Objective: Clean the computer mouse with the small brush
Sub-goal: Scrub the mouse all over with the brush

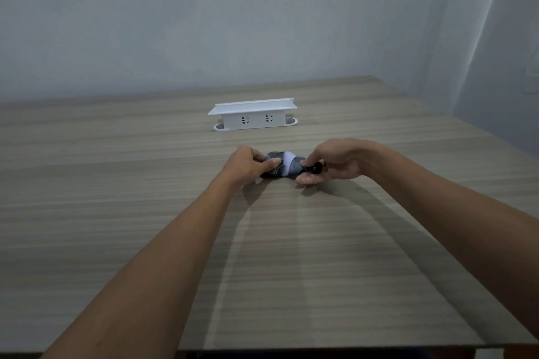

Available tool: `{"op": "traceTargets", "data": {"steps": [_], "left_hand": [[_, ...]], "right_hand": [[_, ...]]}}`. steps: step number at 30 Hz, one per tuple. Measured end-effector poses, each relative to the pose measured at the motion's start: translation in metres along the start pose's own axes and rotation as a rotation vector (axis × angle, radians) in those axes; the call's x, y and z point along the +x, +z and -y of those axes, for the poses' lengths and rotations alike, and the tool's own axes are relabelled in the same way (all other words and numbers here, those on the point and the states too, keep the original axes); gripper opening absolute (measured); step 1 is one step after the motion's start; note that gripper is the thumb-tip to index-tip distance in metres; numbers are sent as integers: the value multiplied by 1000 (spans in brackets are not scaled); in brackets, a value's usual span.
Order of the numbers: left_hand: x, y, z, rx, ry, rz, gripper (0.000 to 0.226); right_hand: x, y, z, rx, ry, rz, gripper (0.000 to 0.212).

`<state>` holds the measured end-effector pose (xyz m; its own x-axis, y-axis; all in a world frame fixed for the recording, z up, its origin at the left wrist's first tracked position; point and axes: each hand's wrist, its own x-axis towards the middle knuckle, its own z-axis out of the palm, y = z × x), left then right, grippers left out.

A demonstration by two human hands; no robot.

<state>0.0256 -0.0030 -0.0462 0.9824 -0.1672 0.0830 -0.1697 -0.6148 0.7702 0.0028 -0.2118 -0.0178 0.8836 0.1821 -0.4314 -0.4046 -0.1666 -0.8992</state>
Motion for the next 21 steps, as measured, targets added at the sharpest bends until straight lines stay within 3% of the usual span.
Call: {"op": "traceTargets", "data": {"steps": [4,10,17,21], "left_hand": [[-1,1,-1,-5,-8,-6,40],[-1,2,0,13,-7,-21,38],[-1,2,1,-8,-19,-6,41],[0,1,3,4,-15,-2,38]], "right_hand": [[6,-2,0,-3,-85,-105,28],[-5,1,4,-59,-17,69,31],[9,-1,1,-110,-148,-111,29],[-1,0,2,-183,-100,26,30]]}}
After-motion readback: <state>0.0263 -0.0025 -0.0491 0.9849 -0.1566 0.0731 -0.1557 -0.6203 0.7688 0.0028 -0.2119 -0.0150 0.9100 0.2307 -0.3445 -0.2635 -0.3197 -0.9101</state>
